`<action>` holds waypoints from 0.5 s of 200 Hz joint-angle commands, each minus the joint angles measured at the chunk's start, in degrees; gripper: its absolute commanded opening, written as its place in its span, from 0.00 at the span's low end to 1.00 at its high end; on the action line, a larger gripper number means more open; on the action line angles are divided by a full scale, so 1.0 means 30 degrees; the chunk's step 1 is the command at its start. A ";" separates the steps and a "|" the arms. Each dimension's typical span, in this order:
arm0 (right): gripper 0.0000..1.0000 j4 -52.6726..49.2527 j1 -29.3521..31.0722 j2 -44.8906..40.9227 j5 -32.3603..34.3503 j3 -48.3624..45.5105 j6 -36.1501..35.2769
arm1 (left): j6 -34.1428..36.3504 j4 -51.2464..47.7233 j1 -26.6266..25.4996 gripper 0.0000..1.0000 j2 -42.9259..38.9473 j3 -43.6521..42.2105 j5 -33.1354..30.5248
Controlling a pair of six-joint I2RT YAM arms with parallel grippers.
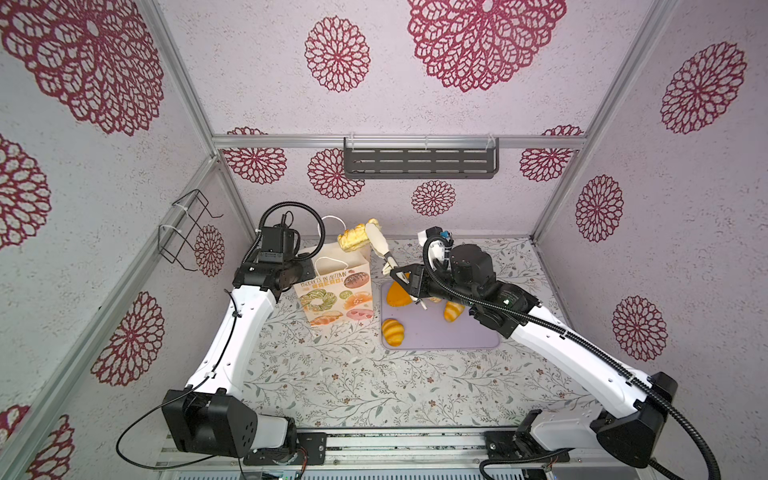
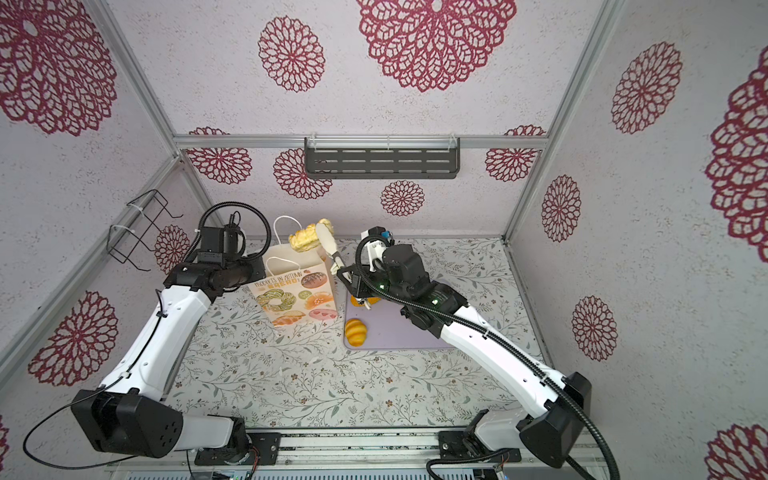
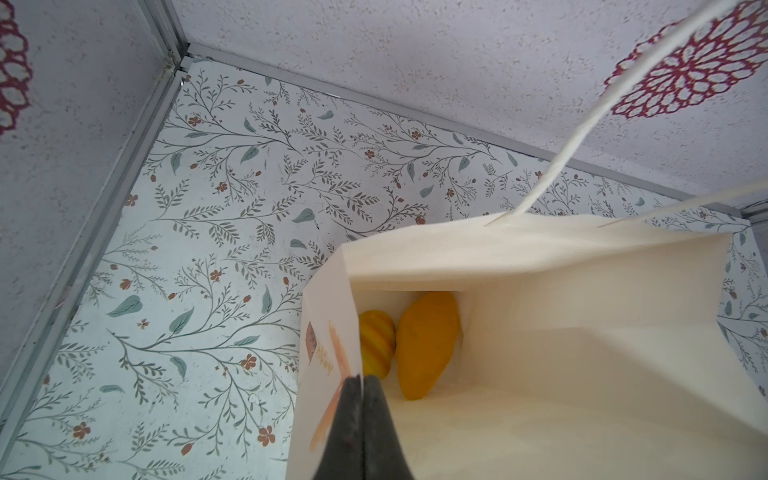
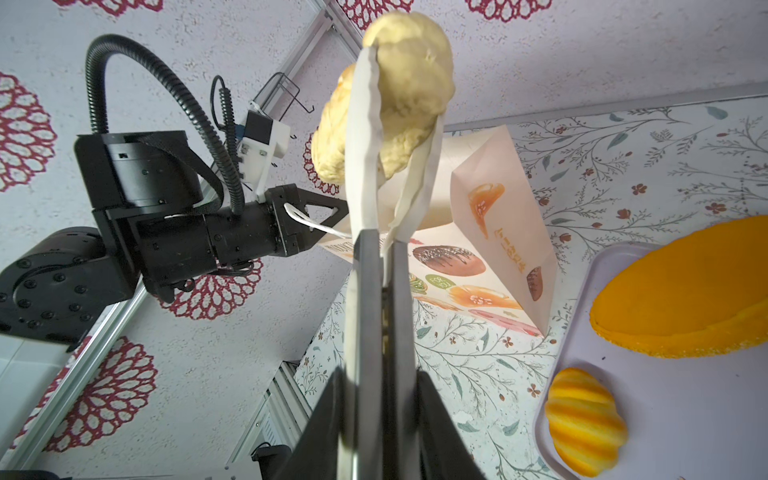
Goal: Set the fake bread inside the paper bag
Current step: 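Lift the pale bun with the right tongs toward the bag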
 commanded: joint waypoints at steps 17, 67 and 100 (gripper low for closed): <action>0.00 0.0258 0.0623 0.0029 0.1212 0.1710 -0.1899 | 0.0154 0.0796 0.0089 0.00 -0.0287 -0.0234 -0.0179; 0.00 -0.0597 0.1277 0.0870 0.1691 0.2252 -0.2418 | 0.0190 0.0853 0.0089 0.00 -0.0577 -0.0278 -0.0376; 0.00 -0.0836 0.1800 0.1292 0.2337 0.2654 -0.2737 | 0.0197 0.0879 0.0087 0.00 -0.0566 -0.0305 -0.0392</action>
